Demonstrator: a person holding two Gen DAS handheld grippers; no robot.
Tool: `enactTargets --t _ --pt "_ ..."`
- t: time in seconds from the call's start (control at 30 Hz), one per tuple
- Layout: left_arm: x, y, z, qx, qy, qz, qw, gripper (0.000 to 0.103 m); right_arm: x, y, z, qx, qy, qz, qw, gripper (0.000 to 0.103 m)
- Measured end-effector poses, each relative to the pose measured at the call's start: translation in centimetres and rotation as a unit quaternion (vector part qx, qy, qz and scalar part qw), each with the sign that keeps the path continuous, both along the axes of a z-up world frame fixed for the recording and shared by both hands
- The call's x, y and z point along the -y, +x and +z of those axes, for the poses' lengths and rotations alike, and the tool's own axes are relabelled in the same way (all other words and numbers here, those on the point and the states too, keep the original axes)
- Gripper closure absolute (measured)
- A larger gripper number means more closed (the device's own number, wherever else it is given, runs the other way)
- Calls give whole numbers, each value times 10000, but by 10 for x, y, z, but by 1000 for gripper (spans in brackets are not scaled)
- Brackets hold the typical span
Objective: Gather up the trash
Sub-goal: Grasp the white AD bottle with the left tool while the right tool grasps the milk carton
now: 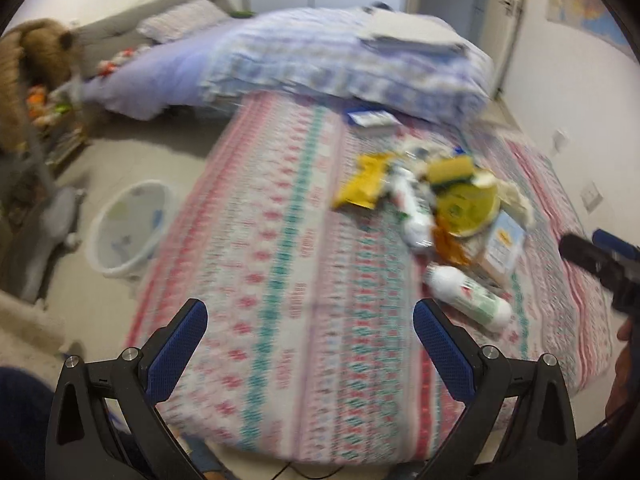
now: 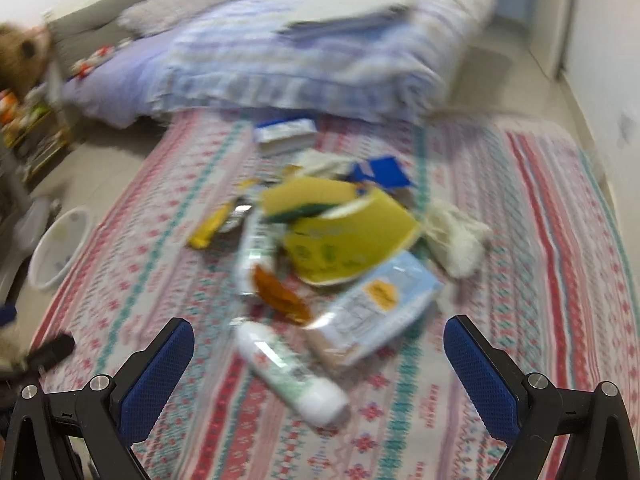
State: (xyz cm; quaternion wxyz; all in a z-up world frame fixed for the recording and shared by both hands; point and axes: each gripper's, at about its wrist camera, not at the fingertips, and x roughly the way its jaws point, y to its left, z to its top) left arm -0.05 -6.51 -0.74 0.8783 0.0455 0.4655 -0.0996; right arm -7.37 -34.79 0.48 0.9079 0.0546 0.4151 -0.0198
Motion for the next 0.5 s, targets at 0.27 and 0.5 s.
enactTargets --t 0.27,0.5 --pt "79 21 -49 -1342 -1063 -683 9829 5 44 2 -15 -555 493 -676 9950 1" --pt "128 41 -82 -1913 -1631 -281 9675 29 58 7 -28 -544 693 -847 9925 1"
